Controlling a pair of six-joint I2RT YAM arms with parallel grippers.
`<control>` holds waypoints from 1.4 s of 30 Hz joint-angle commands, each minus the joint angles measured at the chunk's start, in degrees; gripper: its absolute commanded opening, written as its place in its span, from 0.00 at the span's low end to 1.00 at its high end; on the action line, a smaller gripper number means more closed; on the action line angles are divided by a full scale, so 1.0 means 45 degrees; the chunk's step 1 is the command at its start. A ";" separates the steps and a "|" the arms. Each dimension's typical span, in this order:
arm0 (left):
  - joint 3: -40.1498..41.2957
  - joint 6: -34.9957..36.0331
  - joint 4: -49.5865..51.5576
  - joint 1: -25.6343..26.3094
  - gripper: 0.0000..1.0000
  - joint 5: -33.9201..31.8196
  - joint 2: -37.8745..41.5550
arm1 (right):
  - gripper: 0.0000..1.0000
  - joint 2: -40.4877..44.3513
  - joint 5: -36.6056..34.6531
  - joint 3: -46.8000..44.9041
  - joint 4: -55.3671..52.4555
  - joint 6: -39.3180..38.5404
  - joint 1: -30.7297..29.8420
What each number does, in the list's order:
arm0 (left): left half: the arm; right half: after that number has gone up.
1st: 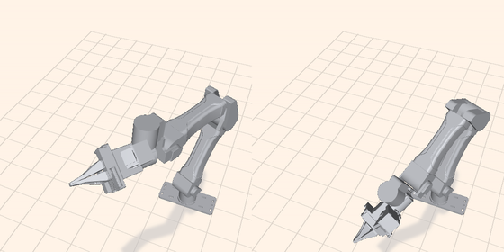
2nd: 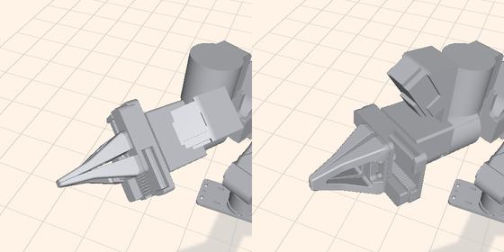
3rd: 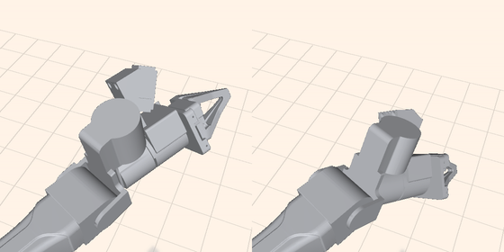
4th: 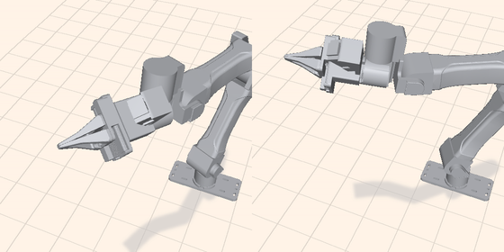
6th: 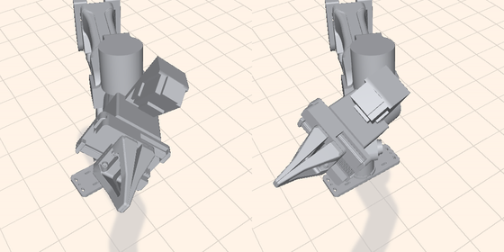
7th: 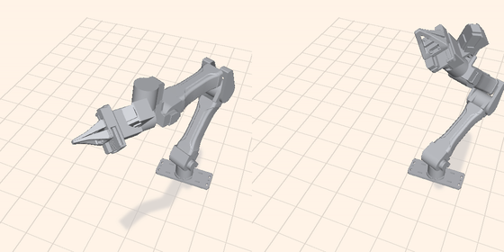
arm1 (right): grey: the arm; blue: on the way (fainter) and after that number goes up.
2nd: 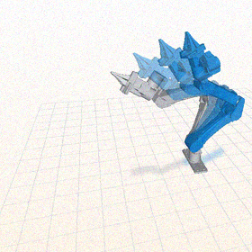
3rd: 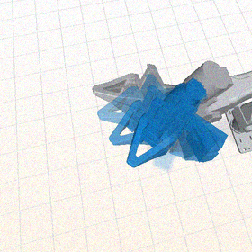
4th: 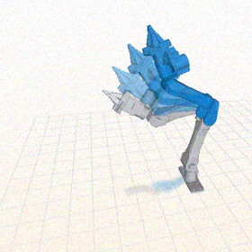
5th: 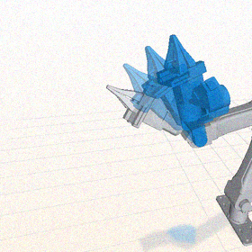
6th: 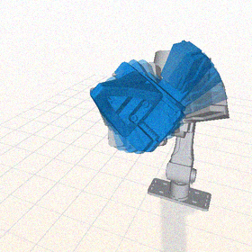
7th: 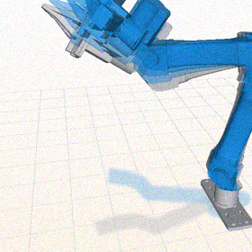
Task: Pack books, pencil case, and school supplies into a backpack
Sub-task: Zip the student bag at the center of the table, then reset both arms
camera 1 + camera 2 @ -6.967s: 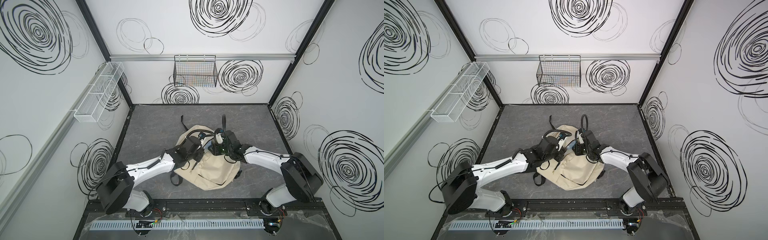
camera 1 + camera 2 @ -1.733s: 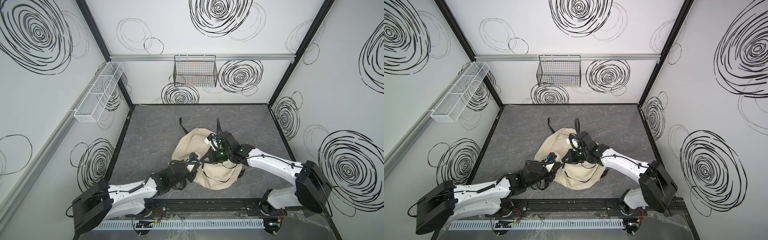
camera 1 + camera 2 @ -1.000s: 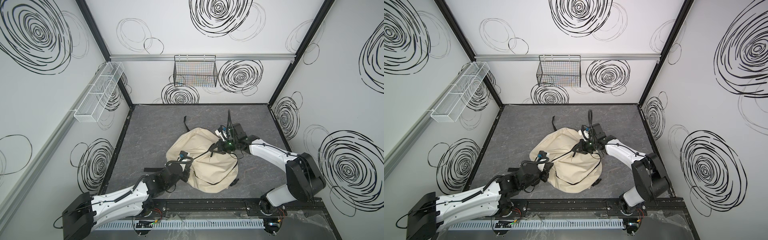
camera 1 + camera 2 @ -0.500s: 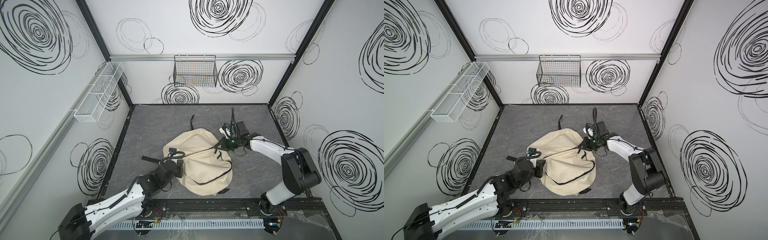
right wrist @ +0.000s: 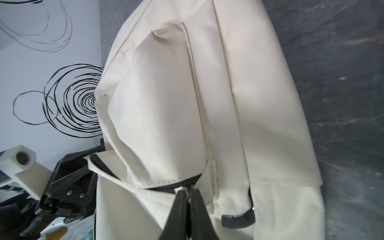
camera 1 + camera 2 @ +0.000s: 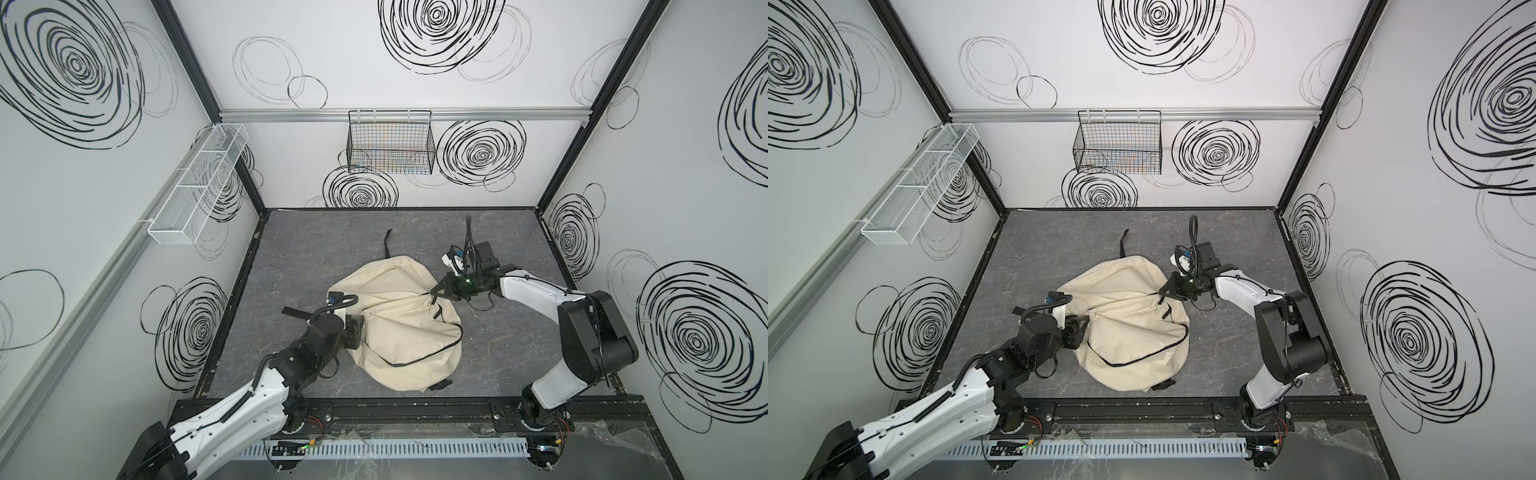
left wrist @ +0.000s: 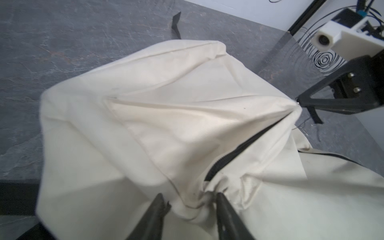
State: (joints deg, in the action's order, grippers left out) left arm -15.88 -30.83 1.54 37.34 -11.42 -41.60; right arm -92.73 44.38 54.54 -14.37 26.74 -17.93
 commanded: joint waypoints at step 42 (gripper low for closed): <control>0.3231 0.8699 -1.7358 -0.6438 0.96 0.0773 -0.5929 | 0.77 0.1811 -0.9601 -0.9342 1.8141 -0.4953 0.4934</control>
State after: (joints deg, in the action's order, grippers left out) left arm -4.95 4.21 -64.01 5.56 -6.42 -70.02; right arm -86.04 2.04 10.96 67.13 4.29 4.54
